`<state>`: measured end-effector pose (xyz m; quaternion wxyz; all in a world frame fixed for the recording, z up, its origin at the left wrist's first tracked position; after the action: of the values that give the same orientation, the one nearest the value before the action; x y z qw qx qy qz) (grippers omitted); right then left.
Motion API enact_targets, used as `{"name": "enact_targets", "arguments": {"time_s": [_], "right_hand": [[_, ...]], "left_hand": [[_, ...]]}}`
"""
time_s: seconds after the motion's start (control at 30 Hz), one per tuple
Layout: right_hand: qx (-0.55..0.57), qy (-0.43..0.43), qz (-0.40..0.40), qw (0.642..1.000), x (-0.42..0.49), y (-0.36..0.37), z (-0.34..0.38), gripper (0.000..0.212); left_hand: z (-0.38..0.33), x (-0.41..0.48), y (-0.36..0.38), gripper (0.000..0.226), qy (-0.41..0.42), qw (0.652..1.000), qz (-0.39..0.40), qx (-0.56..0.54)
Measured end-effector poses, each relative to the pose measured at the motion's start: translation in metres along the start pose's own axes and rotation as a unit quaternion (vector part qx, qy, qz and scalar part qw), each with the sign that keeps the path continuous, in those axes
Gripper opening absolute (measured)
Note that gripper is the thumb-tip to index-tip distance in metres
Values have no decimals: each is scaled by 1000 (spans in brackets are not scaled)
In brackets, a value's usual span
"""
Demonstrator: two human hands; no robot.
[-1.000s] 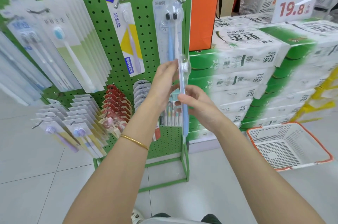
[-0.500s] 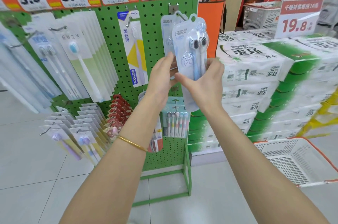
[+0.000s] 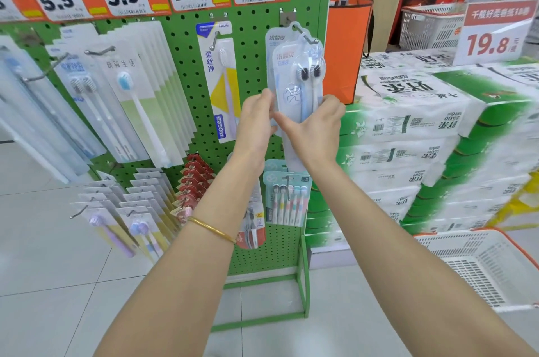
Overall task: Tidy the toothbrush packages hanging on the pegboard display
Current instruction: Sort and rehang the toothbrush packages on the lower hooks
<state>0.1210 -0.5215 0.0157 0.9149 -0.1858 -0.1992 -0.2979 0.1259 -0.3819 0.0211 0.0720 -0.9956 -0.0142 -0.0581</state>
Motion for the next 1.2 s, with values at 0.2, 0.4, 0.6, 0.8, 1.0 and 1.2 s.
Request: {"name": "enact_targets", "arguments": {"time_s": [0.2, 0.4, 0.6, 0.8, 1.0, 1.2], "right_hand": [[-10, 3, -5, 1000, 20, 23, -3, 86], [-2, -15, 22, 1000, 19, 30, -11, 95], [186, 37, 65, 980, 20, 17, -33, 93], [308, 84, 176, 931, 51, 30, -32, 101], [318, 105, 248, 909, 63, 46, -34, 108], [328, 102, 258, 903, 63, 52, -35, 59]], "left_hand": [[7, 14, -2, 22, -3, 999, 6, 41], [5, 22, -2, 27, 5, 998, -2, 66], [8, 26, 0, 27, -18, 997, -1, 79], [10, 31, -1, 24, -20, 996, 2, 86], [10, 34, 0, 29, -16, 996, 15, 83], [7, 33, 0, 31, -8, 996, 8, 89]]}}
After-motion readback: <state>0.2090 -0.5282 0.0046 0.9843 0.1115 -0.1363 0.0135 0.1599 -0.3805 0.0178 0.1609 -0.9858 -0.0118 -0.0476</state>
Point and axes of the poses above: each hand's wrist, its own x-axis towards the middle knuckle, its own y-axis out of the palm, z = x × y, the point moved 10 cm from there along x, towards the middle knuckle, and after that the axes turned 13 degrees about x, right-handed, at the moved point
